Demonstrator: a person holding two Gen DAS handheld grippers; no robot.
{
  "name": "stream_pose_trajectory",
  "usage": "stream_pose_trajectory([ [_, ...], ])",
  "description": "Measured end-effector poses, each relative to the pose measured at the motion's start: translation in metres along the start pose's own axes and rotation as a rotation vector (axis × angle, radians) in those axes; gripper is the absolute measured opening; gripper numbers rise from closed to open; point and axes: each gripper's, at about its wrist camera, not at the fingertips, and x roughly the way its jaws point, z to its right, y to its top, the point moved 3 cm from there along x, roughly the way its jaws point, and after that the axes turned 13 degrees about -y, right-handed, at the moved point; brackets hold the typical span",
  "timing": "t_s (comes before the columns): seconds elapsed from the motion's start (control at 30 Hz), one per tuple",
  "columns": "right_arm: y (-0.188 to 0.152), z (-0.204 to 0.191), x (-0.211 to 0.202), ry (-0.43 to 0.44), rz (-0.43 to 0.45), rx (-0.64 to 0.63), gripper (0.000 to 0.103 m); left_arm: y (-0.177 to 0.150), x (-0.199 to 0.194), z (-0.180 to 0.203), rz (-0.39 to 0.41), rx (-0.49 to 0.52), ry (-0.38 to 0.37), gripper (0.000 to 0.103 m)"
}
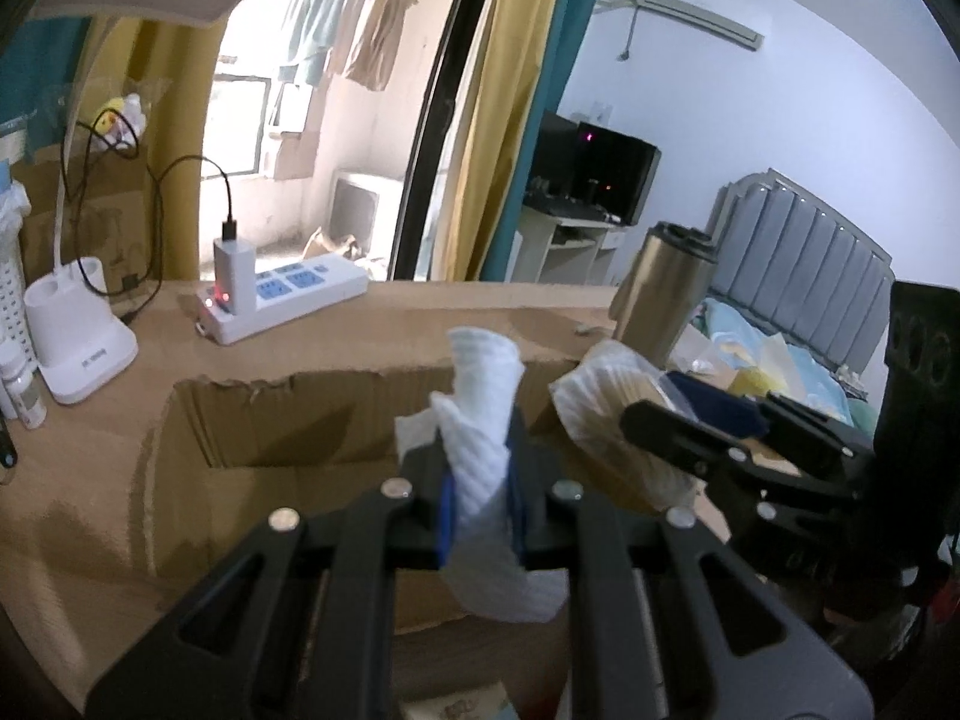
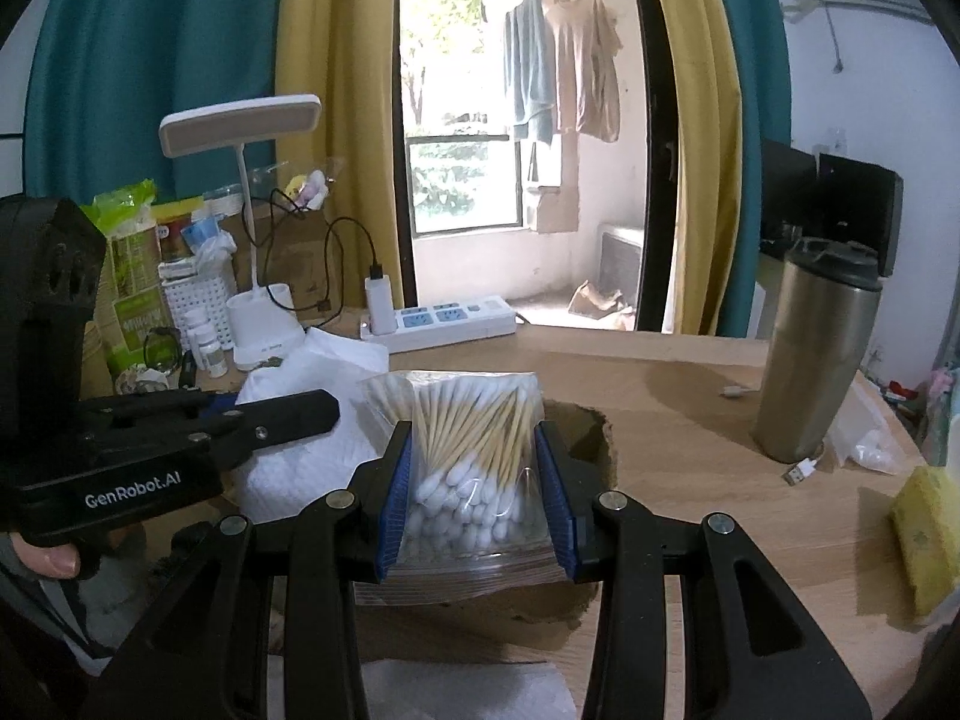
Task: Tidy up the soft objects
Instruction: 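Carry the towel in the left tool and swab bag in the right tool over the box, then open the left tool to drop the towel into the box while the right tool releases the swab bag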
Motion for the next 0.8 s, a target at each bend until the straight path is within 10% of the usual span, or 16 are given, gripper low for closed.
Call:
stream_pose_trajectory([
  [0.8, -0.008, 0.004, 0.027, 0.0, -0.064, 0.015, 0.042, -0.004, 0.047, -0.011, -0.156, -0.052, 0.016, 0.023],
])
